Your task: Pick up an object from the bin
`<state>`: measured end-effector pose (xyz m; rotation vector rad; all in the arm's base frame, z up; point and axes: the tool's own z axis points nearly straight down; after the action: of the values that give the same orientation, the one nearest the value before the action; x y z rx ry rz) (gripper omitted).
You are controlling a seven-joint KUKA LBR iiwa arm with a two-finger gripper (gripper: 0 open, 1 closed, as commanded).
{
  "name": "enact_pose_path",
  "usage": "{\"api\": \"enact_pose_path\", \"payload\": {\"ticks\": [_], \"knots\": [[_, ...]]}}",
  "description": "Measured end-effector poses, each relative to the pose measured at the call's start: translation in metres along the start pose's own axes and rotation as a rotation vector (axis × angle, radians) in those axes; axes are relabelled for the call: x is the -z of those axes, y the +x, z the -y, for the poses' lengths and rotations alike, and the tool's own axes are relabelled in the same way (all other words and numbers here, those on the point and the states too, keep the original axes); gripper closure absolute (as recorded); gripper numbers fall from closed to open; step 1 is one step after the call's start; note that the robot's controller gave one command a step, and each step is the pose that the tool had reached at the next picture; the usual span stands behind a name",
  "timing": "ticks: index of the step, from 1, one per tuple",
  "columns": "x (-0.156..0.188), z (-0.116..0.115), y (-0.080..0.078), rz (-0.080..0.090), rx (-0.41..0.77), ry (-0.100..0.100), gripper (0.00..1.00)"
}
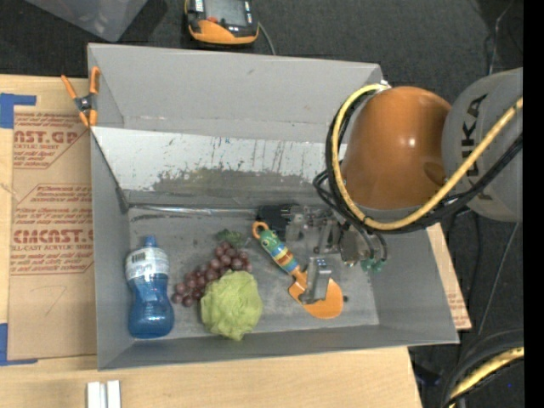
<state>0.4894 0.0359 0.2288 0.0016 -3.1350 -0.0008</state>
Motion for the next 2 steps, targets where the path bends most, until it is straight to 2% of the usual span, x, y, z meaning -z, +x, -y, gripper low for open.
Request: {"api": "enact_pose_path", "payload": {"ticks": [1,2], "knots": [[0.003,0.000,-0.002,0.008,0.000,-0.001,0.00],[-0.095,-0.118,-0.013,0.010,0.177,0.000,0.00]]}}
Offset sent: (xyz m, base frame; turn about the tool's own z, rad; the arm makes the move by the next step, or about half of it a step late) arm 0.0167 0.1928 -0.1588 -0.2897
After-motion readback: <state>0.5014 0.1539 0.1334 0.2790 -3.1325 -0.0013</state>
